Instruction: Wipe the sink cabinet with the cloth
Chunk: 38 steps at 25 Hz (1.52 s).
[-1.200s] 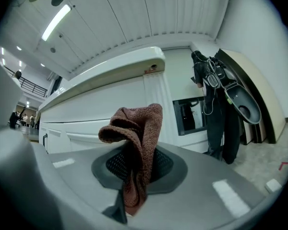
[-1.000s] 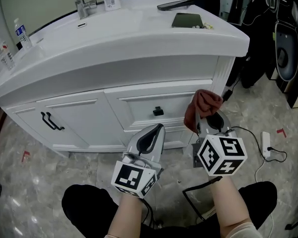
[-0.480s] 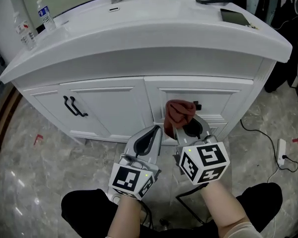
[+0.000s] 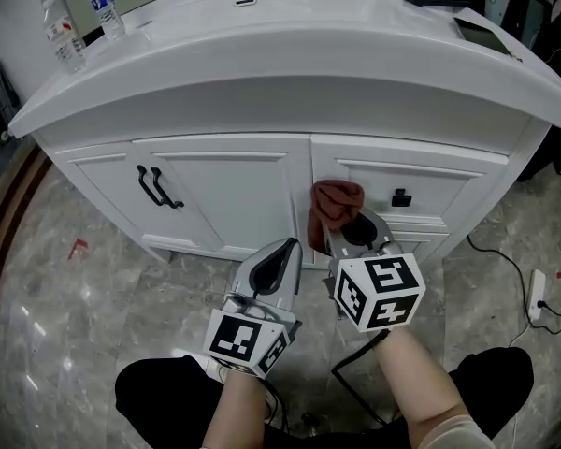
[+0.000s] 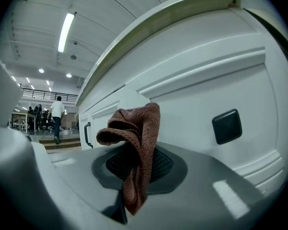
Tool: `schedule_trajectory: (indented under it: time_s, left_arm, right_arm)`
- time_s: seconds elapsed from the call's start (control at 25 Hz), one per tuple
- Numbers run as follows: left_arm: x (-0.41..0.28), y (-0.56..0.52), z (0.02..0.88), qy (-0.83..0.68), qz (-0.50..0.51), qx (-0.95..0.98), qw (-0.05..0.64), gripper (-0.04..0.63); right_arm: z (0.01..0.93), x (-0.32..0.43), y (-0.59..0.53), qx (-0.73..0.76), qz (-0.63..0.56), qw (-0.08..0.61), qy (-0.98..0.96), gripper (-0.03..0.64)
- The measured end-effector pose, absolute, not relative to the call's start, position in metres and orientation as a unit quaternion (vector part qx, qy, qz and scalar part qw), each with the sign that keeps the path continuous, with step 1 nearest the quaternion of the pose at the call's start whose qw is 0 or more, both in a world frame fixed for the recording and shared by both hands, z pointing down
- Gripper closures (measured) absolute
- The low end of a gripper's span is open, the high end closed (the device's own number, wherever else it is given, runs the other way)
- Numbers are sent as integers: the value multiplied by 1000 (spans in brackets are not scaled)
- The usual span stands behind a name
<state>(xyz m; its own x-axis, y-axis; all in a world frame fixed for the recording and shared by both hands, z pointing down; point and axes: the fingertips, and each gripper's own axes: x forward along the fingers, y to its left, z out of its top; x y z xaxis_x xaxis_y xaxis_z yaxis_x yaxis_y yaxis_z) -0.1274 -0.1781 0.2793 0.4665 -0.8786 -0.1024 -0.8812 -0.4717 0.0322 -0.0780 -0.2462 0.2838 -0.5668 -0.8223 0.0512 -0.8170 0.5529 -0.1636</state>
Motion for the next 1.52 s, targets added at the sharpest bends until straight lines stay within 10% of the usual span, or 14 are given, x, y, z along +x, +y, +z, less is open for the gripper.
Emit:
schedule_trajectory:
  time_s: [1.52]
  left_arm:
    - [10, -197, 288, 417, 56, -907, 14, 595]
  right_arm:
    - [277, 89, -249, -590, -91, 36, 801, 535]
